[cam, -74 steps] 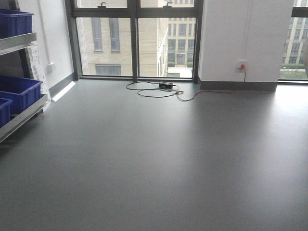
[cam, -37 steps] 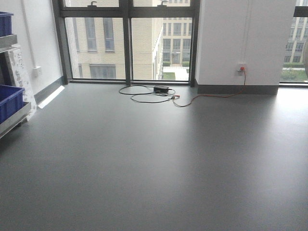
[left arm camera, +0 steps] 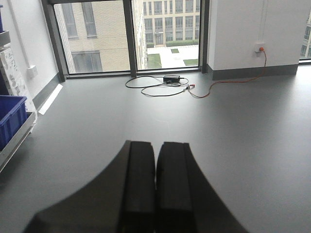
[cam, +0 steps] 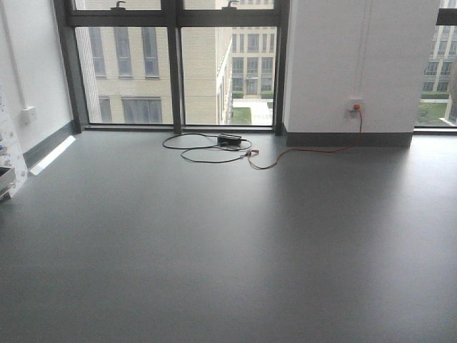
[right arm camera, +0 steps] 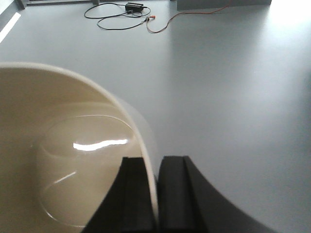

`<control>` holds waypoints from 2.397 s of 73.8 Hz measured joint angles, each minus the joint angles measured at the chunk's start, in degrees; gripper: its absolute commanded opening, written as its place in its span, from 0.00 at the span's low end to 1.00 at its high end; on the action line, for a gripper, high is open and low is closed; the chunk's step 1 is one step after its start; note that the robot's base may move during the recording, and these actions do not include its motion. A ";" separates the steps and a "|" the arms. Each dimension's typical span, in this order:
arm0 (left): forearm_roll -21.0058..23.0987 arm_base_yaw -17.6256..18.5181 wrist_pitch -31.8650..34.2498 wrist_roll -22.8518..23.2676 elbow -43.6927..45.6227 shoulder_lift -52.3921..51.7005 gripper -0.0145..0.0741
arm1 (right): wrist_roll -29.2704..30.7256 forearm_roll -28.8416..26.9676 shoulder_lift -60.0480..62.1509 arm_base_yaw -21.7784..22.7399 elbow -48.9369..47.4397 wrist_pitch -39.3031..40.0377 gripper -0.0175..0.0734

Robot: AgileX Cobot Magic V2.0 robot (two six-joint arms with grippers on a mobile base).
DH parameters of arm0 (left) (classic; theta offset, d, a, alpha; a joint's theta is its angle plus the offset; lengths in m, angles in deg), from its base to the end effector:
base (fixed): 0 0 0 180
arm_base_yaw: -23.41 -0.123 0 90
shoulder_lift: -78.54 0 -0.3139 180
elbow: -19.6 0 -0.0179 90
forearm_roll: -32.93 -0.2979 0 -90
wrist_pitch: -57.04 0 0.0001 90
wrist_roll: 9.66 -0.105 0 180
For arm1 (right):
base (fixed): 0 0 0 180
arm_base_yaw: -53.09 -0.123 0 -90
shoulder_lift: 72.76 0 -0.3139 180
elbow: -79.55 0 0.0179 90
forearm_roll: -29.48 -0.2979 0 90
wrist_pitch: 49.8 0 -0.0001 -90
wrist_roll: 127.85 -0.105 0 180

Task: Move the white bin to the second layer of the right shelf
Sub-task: 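Turn the base toward the blue-bin roller shelf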

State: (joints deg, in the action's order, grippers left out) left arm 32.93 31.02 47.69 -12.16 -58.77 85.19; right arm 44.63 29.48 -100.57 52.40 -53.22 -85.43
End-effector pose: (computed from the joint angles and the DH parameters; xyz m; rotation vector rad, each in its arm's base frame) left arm 0.0873 -0.0117 0.1949 0.1452 1.6411 -0.0680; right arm 0.1037 0.0012 0.3265 0.1151 1.9293 0.0957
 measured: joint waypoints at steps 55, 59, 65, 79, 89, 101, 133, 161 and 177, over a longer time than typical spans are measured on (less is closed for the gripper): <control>0.00 0.00 0.00 0.00 0.00 0.00 0.26 | 0.00 0.00 0.00 0.00 0.00 0.00 0.24; 0.00 0.00 0.00 0.00 0.00 0.00 0.26 | 0.00 0.00 0.00 0.00 0.00 0.00 0.24; 0.00 0.00 0.00 0.00 0.00 0.00 0.26 | 0.00 0.00 0.00 0.00 0.00 0.00 0.24; 0.00 0.00 0.00 0.00 0.00 0.00 0.26 | 0.00 0.00 0.00 0.00 0.00 0.00 0.24; 0.00 0.00 0.00 0.00 0.00 0.00 0.26 | 0.00 0.00 0.00 0.00 0.00 0.00 0.24; 0.00 0.00 0.00 0.00 0.00 0.00 0.26 | 0.00 0.00 0.00 0.00 0.00 0.00 0.24; 0.00 0.00 0.00 0.00 0.00 0.00 0.26 | 0.00 0.00 0.00 0.00 0.00 0.00 0.24; 0.00 0.00 0.00 0.00 0.00 0.00 0.26 | 0.00 0.00 0.00 0.00 0.00 0.00 0.24; 0.00 0.00 0.00 0.00 0.00 0.00 0.26 | 0.00 0.00 0.00 0.00 0.00 0.00 0.24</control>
State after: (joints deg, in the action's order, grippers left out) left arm 32.93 31.02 47.69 -12.16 -58.77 85.19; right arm 44.63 29.48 -100.57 52.40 -53.22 -85.43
